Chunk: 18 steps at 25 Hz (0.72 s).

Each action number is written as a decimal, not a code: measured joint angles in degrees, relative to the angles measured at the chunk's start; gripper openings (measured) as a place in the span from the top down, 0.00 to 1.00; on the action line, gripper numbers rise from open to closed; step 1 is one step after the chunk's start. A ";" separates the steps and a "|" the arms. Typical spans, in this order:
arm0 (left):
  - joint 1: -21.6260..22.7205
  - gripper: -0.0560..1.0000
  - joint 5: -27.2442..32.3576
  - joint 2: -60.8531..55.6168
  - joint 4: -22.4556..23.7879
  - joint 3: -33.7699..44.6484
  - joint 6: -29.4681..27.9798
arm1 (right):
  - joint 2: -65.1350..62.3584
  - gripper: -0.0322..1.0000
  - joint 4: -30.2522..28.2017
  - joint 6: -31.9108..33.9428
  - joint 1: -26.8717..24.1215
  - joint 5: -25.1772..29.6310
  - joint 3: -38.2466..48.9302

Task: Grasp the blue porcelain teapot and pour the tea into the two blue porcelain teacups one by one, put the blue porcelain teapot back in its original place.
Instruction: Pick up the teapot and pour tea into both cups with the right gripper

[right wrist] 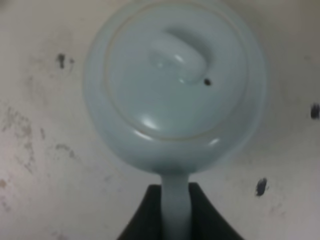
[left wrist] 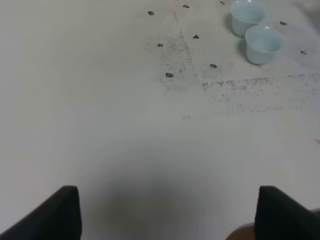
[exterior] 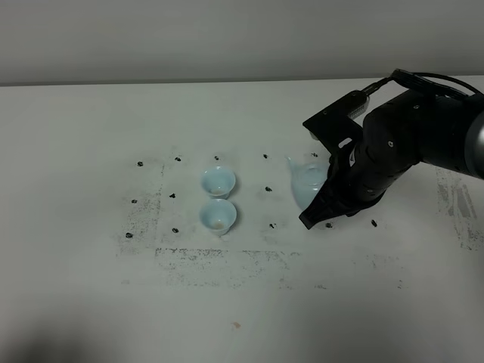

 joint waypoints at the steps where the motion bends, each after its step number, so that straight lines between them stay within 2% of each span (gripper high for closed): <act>1: 0.00 0.30 0.00 0.00 0.00 0.00 0.00 | 0.00 0.93 0.45 -2.77 0.00 0.00 0.00; 11: 0.00 0.30 0.00 0.00 0.00 0.00 0.00 | 0.00 0.93 0.82 -16.80 -0.16 0.29 -6.39; 18: 0.00 0.30 0.00 0.00 0.00 0.00 0.00 | 0.00 0.93 0.82 -27.75 -0.31 -0.95 -7.18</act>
